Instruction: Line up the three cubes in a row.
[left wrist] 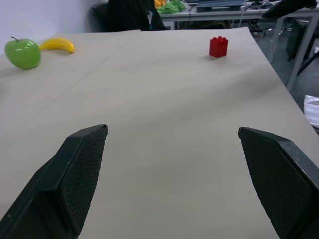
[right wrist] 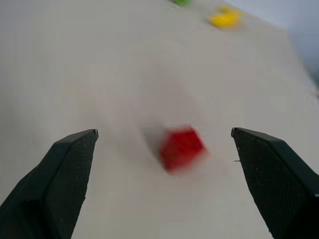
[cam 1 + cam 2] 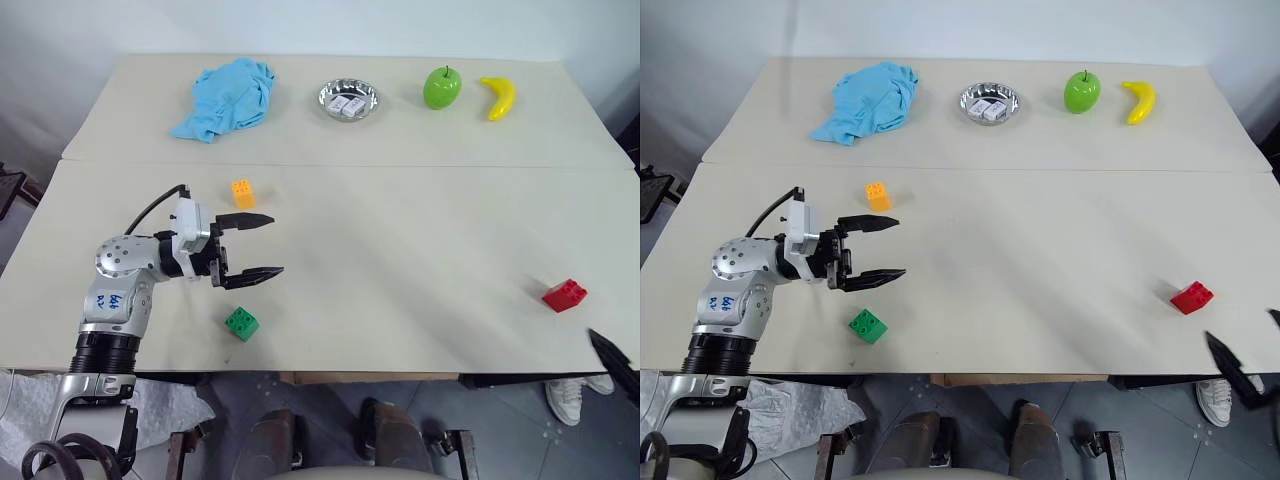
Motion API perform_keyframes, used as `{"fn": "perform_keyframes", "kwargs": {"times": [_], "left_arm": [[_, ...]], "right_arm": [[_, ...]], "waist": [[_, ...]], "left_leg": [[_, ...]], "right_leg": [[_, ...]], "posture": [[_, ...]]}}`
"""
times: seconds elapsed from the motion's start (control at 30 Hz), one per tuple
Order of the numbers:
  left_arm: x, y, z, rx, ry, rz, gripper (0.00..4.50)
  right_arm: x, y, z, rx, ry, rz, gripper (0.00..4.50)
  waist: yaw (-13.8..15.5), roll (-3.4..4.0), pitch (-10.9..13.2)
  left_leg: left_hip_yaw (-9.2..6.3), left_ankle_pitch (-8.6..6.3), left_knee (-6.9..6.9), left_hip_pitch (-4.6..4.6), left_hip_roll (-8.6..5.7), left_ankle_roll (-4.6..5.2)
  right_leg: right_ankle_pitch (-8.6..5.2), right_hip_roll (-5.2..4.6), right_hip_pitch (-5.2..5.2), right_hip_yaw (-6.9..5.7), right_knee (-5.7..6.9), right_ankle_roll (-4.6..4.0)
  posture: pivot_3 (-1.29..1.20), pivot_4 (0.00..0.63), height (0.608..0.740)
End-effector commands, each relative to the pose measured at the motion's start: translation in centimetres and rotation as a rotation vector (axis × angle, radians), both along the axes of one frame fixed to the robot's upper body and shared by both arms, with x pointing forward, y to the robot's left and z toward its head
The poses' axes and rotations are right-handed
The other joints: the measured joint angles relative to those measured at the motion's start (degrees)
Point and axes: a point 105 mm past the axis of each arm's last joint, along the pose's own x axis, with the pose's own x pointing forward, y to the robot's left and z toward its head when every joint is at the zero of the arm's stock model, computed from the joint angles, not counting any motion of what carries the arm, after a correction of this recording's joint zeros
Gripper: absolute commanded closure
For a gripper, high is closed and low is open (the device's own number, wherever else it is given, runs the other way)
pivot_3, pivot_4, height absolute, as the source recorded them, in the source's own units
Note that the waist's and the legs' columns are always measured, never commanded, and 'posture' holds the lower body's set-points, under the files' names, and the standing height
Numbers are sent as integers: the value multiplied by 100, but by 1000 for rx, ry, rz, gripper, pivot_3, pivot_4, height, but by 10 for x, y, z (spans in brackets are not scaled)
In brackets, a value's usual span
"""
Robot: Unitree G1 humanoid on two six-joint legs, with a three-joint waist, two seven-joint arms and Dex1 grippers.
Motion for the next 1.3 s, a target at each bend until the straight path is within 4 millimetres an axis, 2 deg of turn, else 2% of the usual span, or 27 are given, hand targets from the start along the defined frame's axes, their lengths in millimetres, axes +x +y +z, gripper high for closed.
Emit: {"fn": "perform_keyframes", "kwargs": {"times": [0.03, 0.2, 0.3, 0.5, 0.67, 0.8, 0.9, 1.03, 1.13, 1.2, 1.3], "left_arm": [[-1, -1, 11, -15, -30, -6, 37], [-2, 0, 13, -12, -42, 8, 37], [-3, -1, 15, -10, -62, 8, 37], [-11, -6, 16, -7, -48, -26, 37], [-17, -5, 16, 4, -26, -47, 37], [-22, -5, 15, 18, -15, -66, 37], [-22, -3, 15, 20, -17, -53, 0], [-23, -1, 16, 13, -25, -28, 0], [-24, 1, 14, 14, -21, -18, 0], [-25, 3, 12, 17, -16, -10, 0], [-24, 11, 10, 7, -4, 27, 0]], "right_arm": [[-1, -6, 4, 17, -23, -23, 0], [20, -15, 6, -11, 31, 43, 0], [38, -23, 5, -45, 103, 105, 0], [70, -28, -4, -86, 297, 251, 0], [92, -35, -9, -121, 409, 316, 0], [101, -33, -14, -105, 468, 369, 0], [109, -31, -15, -102, 475, 391, 611], [115, -27, -18, -106, 491, 430, 2009], [124, -21, -6, -112, 430, 461, 3012], [126, -13, -3, -113, 442, 513, 3019], [136, 22, 9, -174, 440, 688, 3019]], "waist": [[-2, 0, 0], [1, 0, 0], [3, -1, 1], [26, -2, 2], [16, -4, 4], [17, -4, 4], [12, -3, 5], [6, -3, 5], [-2, -2, 5], [-14, -2, 5], [-71, -1, 5]], "left_leg": [[5, 0, 0, 6, 2, 0], [31, -3, 4, 22, 5, 2], [40, -5, 6, 22, 6, 7], [41, -6, 6, 17, 6, 11], [49, -9, 10, 17, 3, 20], [46, -9, 11, 14, 2, 20], [46, -9, 13, 13, 3, 19], [46, -9, 14, 13, 3, 18], [47, -10, 14, 13, 3, 18], [47, -10, 14, 13, 4, 18], [45, -11, 14, 13, 6, 16]], "right_leg": [[0, 1, 0, 7, 4, 0], [4, 1, -3, 48, 12, 6], [6, 0, -7, 55, 11, 8], [6, -2, -10, 50, 7, 7], [10, -8, -8, 51, 4, 14], [9, -9, -8, 48, 3, 14], [10, -8, -8, 48, 3, 14], [9, -8, -8, 48, 3, 14], [9, -8, -9, 48, 3, 14], [9, -8, -9, 48, 3, 14], [9, -7, -9, 47, 3, 14]], "posture": [[0, 150, 740], [0, 150, 740], [0, 150, 740], [0, 150, 740], [0, 150, 740], [0, 150, 740], [0, 150, 740], [0, 150, 740], [0, 150, 740], [0, 150, 740], [0, 150, 740]]}}
